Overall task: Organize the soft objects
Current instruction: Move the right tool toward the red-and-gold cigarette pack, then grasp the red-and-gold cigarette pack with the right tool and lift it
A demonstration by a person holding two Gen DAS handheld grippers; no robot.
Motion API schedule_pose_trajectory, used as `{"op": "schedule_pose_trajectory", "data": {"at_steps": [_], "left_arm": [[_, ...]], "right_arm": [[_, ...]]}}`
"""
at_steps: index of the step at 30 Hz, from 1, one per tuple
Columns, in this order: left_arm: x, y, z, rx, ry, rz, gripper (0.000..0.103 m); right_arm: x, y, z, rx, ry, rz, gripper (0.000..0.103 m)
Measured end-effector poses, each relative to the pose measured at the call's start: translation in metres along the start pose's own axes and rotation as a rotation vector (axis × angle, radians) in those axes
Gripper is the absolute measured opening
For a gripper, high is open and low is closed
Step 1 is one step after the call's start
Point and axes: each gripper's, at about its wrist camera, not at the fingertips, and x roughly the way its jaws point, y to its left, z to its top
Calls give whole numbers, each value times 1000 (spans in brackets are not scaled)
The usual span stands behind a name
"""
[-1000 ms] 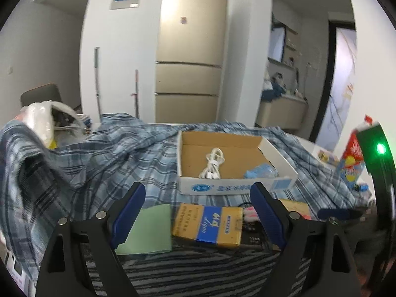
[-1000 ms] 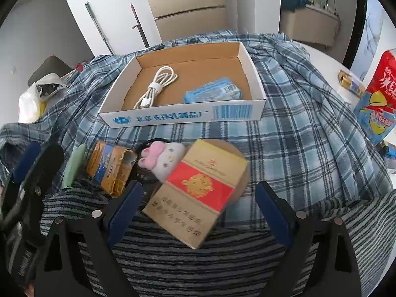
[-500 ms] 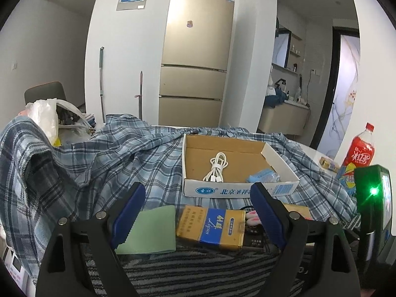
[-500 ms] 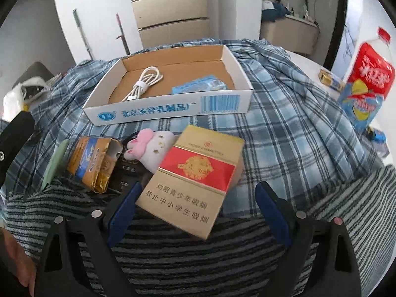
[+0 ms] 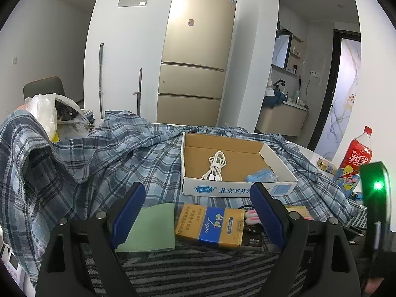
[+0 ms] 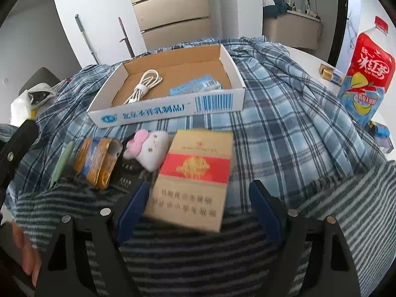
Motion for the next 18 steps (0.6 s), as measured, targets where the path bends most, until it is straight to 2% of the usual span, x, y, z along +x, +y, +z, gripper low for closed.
{"op": "schedule_pose_trajectory", "data": {"at_steps": [2, 4, 10, 13, 16, 18], "left_arm": [[0, 0, 0, -2, 2, -4, 88], [0, 2, 0, -8, 4, -16, 88], [-1, 3, -1, -14, 2, -36, 88], [-4, 2, -1, -12, -11, -41, 88], [-5, 2, 0, -14, -12, -46, 88], [-5, 1, -1, -10, -12, -47, 88]], "right_arm": [[6, 3, 5, 6, 7, 0, 81], [11, 5, 7, -7, 23, 5, 63], [0, 4, 5, -14, 40, 62, 58], [-14, 9, 2, -65, 35, 82, 57], [-18, 16, -3, -140, 105, 146, 57], [-21, 17, -8, -179, 124, 143, 57]]}}
